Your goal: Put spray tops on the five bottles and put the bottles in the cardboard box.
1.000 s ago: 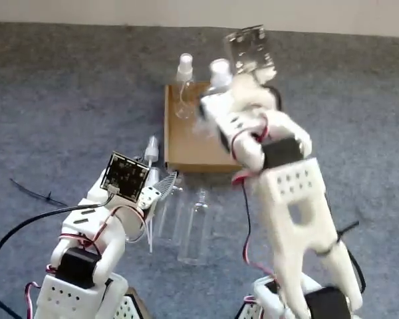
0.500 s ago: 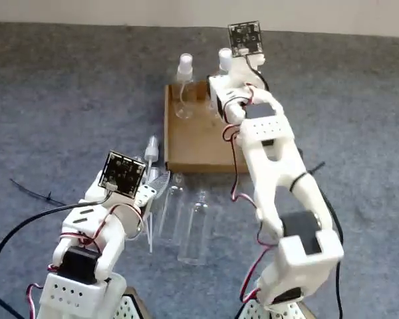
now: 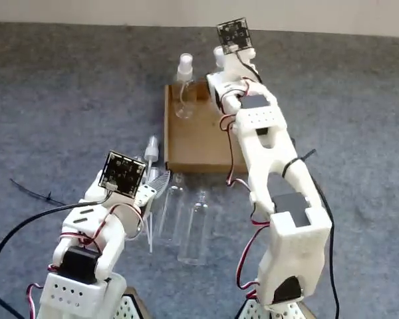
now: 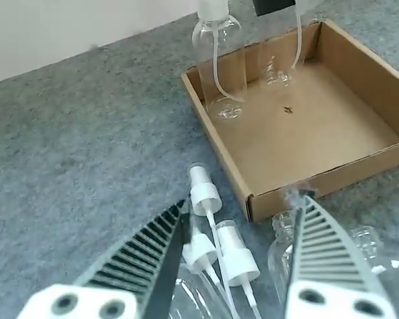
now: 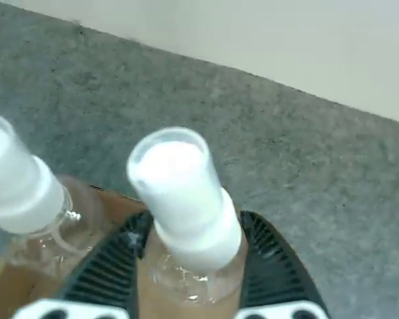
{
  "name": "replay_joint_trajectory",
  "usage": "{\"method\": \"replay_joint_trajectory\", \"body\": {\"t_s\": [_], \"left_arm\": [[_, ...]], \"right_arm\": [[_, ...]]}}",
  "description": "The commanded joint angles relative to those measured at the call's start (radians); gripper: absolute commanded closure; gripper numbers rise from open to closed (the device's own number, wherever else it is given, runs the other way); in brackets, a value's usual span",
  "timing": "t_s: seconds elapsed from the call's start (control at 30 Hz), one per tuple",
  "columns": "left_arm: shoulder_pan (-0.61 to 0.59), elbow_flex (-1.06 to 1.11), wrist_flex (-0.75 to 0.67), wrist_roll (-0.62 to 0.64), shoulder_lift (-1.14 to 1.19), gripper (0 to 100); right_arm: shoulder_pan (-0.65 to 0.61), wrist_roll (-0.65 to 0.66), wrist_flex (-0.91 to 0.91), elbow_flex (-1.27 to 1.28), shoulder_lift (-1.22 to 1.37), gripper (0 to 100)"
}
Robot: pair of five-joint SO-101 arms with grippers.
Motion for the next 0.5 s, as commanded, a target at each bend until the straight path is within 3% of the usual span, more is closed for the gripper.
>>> {"method": "replay_joint_trajectory", "body": {"t_s": [0.0,0.23,0.47], "left_arm": [[-0.012,-0.005,-0.026,-0.008,-0.012,77],[-0.012,-0.005,-0.026,-0.008,-0.012,77],[-0.012,-0.005,-0.026,-0.008,-0.012,77]], "right_arm": [[0.007,0.028,-0.021,-0.067,-0.019,99.5],[0.008,0.029,0.097,-0.074,-0.018,99.5],[0.015,0.029,0.104,-0.074,-0.004,99.5]]}}
